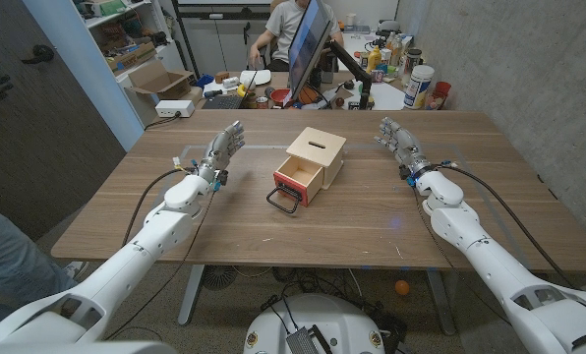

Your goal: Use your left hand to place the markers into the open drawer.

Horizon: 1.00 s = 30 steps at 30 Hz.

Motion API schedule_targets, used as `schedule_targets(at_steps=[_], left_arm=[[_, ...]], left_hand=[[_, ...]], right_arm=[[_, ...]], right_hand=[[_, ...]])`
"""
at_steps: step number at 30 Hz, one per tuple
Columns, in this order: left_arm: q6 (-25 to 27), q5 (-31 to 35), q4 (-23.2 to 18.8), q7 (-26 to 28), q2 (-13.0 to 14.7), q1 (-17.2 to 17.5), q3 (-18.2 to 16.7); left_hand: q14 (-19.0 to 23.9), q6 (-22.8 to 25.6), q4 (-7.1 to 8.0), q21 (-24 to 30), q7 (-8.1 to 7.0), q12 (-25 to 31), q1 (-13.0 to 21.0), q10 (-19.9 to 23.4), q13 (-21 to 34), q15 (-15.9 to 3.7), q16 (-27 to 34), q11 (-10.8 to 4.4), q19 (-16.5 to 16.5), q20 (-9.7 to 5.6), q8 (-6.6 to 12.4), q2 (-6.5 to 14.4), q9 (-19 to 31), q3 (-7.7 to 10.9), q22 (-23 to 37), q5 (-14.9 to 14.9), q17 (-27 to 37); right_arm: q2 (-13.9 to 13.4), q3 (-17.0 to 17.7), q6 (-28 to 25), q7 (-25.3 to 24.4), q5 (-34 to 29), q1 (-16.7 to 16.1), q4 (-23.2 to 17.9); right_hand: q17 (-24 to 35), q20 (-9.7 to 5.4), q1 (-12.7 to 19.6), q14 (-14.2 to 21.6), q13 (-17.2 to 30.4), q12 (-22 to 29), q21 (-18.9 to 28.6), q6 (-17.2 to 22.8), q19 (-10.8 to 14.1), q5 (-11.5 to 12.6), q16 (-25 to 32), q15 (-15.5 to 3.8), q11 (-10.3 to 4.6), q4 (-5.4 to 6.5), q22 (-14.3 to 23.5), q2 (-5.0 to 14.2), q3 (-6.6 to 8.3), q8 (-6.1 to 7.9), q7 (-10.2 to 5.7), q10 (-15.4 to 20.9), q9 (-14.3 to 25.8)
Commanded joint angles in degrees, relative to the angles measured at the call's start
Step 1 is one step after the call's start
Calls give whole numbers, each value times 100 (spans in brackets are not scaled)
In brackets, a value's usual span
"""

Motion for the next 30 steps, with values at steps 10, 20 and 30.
schedule_targets(at_steps=[10, 20, 30], left_arm=[[849, 728, -804, 429, 621, -24, 194], [1059, 1096, -925, 318, 800, -242, 340], [1425, 1632, -1183, 150, 1158, -447, 520]], left_hand=[[50, 32, -113, 55, 4, 25, 177, 61, 28, 17, 21, 21, 14, 177, 32, 84, 18, 114, 7, 14, 7], [72, 25, -227, 48, -13, 24, 328, 54, 31, 76, 20, 13, -1, 288, 35, 90, 22, 184, 9, 6, 4], [140, 46, -345, 52, -77, 36, 495, 56, 48, 28, 25, -101, -22, 528, 45, 76, 31, 253, 25, -13, 10]], right_arm=[[-156, 196, -49, 127, 52, -109, -120], [-175, 229, -56, 113, 67, -133, -166], [-170, 244, -45, 48, 62, -174, -207]], right_hand=[[7, 29, 58, 34, 7, 30, 10, 47, 26, 22, 18, 12, -1, -36, 22, 11, 31, 35, -36, 43, 8], [7, 31, 51, 37, 7, 30, 4, 54, 22, 22, 20, 13, -3, -37, 22, 13, 26, 34, -45, 49, 8], [6, 35, 46, 41, 7, 28, 0, 61, 20, 22, 22, 19, 1, -39, 23, 17, 23, 33, -58, 53, 8]])
